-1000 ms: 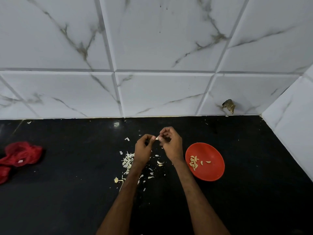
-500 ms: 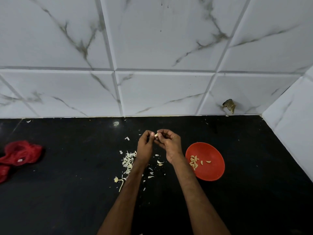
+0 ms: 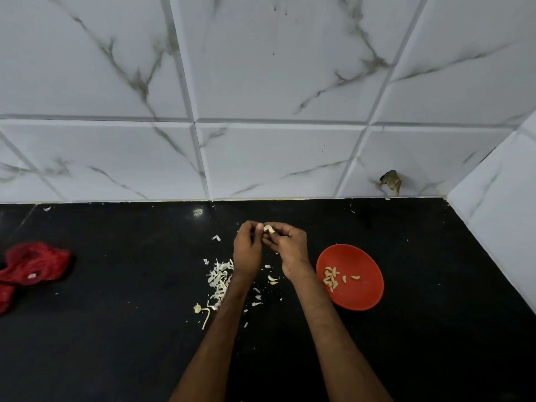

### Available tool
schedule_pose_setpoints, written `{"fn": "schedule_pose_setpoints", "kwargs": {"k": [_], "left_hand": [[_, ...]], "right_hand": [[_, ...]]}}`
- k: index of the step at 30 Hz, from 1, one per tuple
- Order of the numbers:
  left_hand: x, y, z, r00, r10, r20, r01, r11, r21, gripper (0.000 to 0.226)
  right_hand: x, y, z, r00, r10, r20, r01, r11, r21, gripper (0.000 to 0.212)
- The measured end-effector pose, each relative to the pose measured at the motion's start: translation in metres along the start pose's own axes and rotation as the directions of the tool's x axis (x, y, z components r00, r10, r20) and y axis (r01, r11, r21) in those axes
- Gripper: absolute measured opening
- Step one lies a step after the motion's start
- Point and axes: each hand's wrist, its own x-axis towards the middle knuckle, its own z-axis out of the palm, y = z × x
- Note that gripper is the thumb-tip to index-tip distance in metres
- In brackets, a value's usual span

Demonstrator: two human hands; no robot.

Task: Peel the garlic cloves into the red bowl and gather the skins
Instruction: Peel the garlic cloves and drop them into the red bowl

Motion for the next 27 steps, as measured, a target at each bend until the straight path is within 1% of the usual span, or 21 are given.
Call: {"fn": "schedule_pose_setpoints", "kwargs": {"k": [4, 6, 10, 13, 15, 18, 20, 24, 27], "left_hand": [[-0.001, -0.003, -0.002, 0.999, -0.035, -0.025, 0.034, 0.999, -0.037, 0.018], [-0.001, -0.005, -0.004, 0.998, -0.044, -0.038, 0.042, 0.998, -0.050, 0.018], [0.000, -0.007, -0.007, 0.996, -0.053, -0.073, 0.049, 0.997, -0.055, 0.020], [0.000, -0.007, -0.009, 0.987, -0.068, -0.146, 0.061, 0.997, -0.051, 0.021], [-0.002, -0.012, -0.010, 0.979, -0.084, -0.186, 0.082, 0.996, -0.020, 0.019], [-0.005, -0.025, -0.015, 0.969, -0.143, -0.204, 0.157, 0.986, 0.055, 0.010], [-0.010, -0.037, -0.018, 0.972, -0.165, -0.170, 0.189, 0.973, 0.134, 0.003], [-0.024, -0.056, -0.017, 0.977, -0.198, -0.075, 0.212, 0.929, 0.304, 0.012], [-0.029, -0.059, -0.013, 0.973, -0.224, -0.053, 0.229, 0.914, 0.336, 0.012]], "right_hand": [[0.002, -0.004, -0.003, 0.984, 0.170, 0.045, -0.176, 0.967, 0.183, 0.033], [0.003, -0.005, -0.006, 0.978, 0.196, 0.072, -0.207, 0.953, 0.219, 0.034], [0.003, -0.005, -0.010, 0.968, 0.222, 0.116, -0.245, 0.937, 0.248, 0.029], [0.006, -0.002, -0.013, 0.958, 0.254, 0.134, -0.282, 0.918, 0.277, 0.028], [0.008, 0.000, -0.017, 0.949, 0.283, 0.139, -0.314, 0.897, 0.312, 0.026], [0.010, 0.006, -0.024, 0.934, 0.327, 0.142, -0.356, 0.865, 0.354, 0.034], [0.011, 0.011, -0.029, 0.929, 0.347, 0.131, -0.370, 0.858, 0.357, 0.040], [0.011, 0.019, -0.043, 0.922, 0.377, 0.090, -0.385, 0.865, 0.322, 0.043], [0.011, 0.018, -0.060, 0.925, 0.377, 0.046, -0.374, 0.881, 0.290, 0.040]]}}
